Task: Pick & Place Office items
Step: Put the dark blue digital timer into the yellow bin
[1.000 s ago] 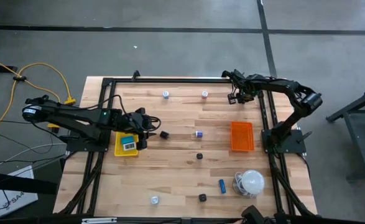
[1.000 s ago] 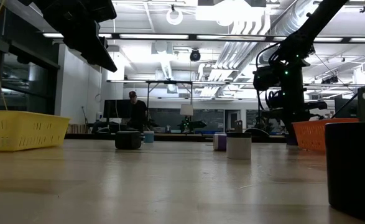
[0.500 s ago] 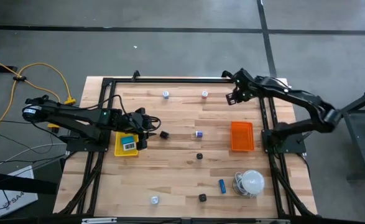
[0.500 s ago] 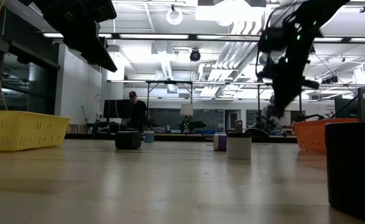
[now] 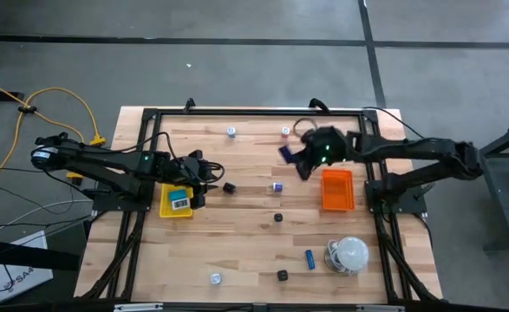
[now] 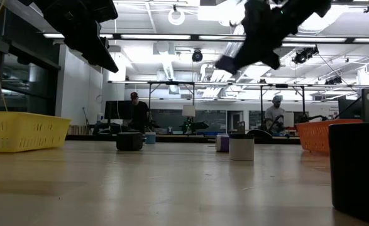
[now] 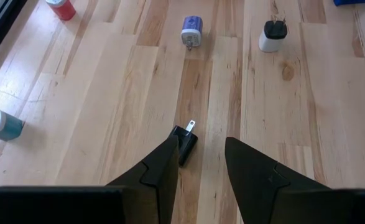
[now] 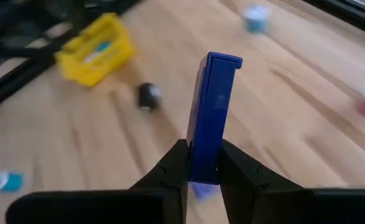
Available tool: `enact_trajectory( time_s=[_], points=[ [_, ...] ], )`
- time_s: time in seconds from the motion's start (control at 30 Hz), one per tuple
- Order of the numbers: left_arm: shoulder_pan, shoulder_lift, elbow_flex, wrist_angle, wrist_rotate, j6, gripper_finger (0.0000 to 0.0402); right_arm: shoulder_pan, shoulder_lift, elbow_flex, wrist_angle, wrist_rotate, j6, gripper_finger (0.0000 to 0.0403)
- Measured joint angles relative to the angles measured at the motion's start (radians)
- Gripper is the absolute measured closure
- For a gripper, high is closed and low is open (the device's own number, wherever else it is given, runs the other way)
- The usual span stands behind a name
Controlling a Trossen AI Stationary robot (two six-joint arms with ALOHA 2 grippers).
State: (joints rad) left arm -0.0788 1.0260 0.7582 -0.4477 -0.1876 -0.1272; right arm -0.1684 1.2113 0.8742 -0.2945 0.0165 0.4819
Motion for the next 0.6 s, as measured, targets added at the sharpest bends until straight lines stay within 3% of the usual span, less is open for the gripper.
enact_trajectory(
  time_s=[0.27,0.4,0.6],
  points=[
    [0.000,0.000,0.000,0.000,0.000,0.000,0.0275,0.186,0.148,0.000,0.305,0.089,-0.139,0.0346],
    [0.000,0.000,0.000,0.000,0.000,0.000,0.0275,0.232,0.238,0.000,0.459,0.078,-0.180,0.0346],
    [0.000,0.000,0.000,0.000,0.000,0.000,0.0275,0.279,0.322,0.000,0.547,0.063,-0.233,0.0346]
  ],
)
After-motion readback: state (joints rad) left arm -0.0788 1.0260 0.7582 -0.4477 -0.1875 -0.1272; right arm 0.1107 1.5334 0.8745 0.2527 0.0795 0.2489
